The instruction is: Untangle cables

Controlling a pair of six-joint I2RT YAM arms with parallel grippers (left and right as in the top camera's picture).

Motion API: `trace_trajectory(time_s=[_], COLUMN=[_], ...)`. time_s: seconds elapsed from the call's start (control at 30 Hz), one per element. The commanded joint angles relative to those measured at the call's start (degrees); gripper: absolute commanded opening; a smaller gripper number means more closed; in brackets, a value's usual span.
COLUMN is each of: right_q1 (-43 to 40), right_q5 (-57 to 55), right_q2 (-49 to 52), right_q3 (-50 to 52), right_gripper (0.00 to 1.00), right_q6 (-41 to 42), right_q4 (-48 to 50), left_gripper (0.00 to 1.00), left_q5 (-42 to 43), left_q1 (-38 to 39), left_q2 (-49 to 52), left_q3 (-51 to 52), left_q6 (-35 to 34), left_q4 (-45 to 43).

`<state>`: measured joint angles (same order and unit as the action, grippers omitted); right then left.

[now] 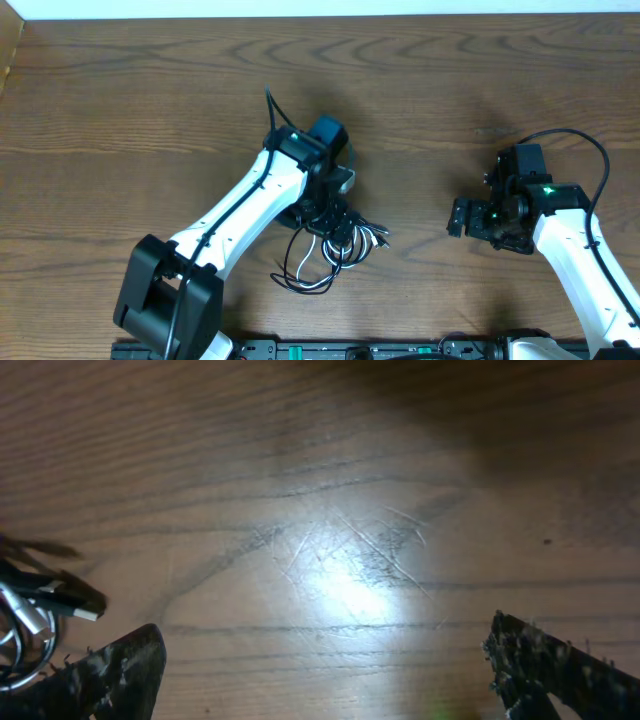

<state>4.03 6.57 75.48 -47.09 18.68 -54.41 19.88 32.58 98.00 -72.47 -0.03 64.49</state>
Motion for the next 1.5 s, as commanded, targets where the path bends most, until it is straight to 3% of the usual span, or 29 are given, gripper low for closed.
trace_trajectory(time_s=[0.0,0.13,0.53,0.63,0.7,0.77,0.9,1.1,1.37,1.4,1.43,1.47], right_q1=[0.0,0.0,0.0,0.0,0.0,0.0,0.0,0.0,0.0,0.0,0.0,0.0], right_q5=[-1.5,-1.5,-1.5,-1.5,-1.5,-1.5,-1.5,-1.5,-1.5,-1.5,-1.5,-1.5], right_q2=[-0.1,-0.1,-0.1,-0.1,-0.1,-0.1,-0.1,-0.1,-0.1,-0.1,-0.1,-0.1], right_q3=[-0.8,-0.8,-0.8,-0.8,-0.8,-0.8,-0.8,-0.8,-0.8,-0.8,-0.8,-0.8], right_gripper=[0.99,0.99,0.99,0.99,0.99,0.99,0.99,0.99,0.99,0.99,0.99,0.99], right_q6=[1.2,1.2,1.2,1.2,1.2,1.2,1.2,1.2,1.2,1.2,1.2,1.2], right_q4=[0.0,0.0,0.2,0.2,0.2,0.1,-0.1,-0.1,-0.5,-0.5,-0.4,-0.5], left_gripper=[0.91,0.79,0.72,0.60,0.41,0.29,0.27,0.08,0.08,0.17,0.37,0.49], left_q5=[1.1,2.1,3.9,3.9,3.9,3.9,3.6,3.5,3.5,3.5,3.5,3.5], left_q1=[0.0,0.0,0.0,0.0,0.0,0.0,-0.1,-1.0,-3.7,-4.1,-4.3,-4.5], left_q2=[0.5,0.5,0.5,0.5,0.5,0.5,0.5,0.4,-1.3,-1.7,-1.9,-2.0], left_q3=[3.9,8.3,16.0,17.2,17.2,17.1,16.1,7.8,-2.4,-2.5,-2.5,-2.5], left_q6=[0.2,0.2,0.1,-0.6,-0.7,-0.7,-0.7,-0.7,-0.7,-0.7,-0.7,-0.7], left_q4=[-3.1,-8.8,-18.7,-21.5,-22.8,-24.5,-28.2,-30.9,-29.7,-29.5,-28.9,-28.2])
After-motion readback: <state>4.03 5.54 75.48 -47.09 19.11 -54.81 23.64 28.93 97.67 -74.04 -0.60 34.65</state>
